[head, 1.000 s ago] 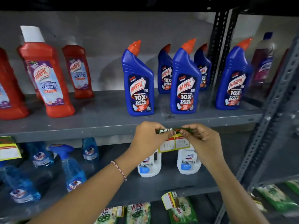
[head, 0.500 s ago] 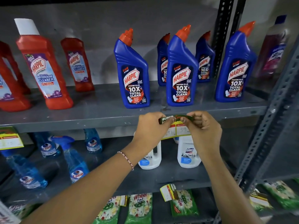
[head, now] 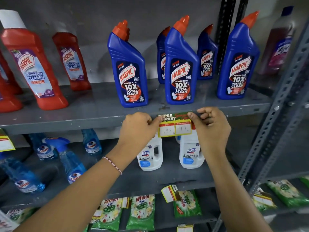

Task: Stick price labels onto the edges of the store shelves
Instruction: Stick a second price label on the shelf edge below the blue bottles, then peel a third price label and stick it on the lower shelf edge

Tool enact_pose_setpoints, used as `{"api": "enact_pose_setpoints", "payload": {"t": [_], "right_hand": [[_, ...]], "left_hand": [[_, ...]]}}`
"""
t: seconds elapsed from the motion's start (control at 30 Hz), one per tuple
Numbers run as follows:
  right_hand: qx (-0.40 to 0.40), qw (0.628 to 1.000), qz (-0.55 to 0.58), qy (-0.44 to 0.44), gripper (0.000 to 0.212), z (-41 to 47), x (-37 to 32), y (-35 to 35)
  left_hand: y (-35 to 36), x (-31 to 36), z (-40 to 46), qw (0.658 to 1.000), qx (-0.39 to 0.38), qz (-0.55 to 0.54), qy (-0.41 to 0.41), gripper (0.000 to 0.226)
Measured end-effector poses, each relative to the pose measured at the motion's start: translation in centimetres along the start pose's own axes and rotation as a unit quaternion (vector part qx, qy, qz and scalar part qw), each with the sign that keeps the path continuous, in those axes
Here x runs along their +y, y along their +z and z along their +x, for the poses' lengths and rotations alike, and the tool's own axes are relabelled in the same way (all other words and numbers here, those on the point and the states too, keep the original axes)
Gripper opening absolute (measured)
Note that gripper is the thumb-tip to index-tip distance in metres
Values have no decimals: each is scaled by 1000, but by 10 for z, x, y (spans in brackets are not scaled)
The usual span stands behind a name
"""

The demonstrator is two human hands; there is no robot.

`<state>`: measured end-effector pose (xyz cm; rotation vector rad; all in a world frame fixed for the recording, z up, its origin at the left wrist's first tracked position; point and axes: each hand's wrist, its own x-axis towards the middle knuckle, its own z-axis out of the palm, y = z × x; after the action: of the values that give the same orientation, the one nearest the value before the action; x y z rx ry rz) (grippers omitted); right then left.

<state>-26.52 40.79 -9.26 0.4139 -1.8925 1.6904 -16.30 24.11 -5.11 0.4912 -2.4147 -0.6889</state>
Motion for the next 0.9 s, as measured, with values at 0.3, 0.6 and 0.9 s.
{"api": "enact_pose_setpoints", "payload": {"t": [0.3, 0.6, 0.9], "right_hand": [[-99, 981, 35, 165, 17, -78, 100, -19], [-171, 902, -21, 396, 10, -210, 238, 2], [-146, 892, 140, 404, 7, -244, 278, 33]], "left_hand": [[68, -81, -57, 975, -156, -117, -102, 40], [197, -140, -113, 959, -266, -55, -85, 21], [254, -149, -115, 977, -211, 16, 41, 8]]}}
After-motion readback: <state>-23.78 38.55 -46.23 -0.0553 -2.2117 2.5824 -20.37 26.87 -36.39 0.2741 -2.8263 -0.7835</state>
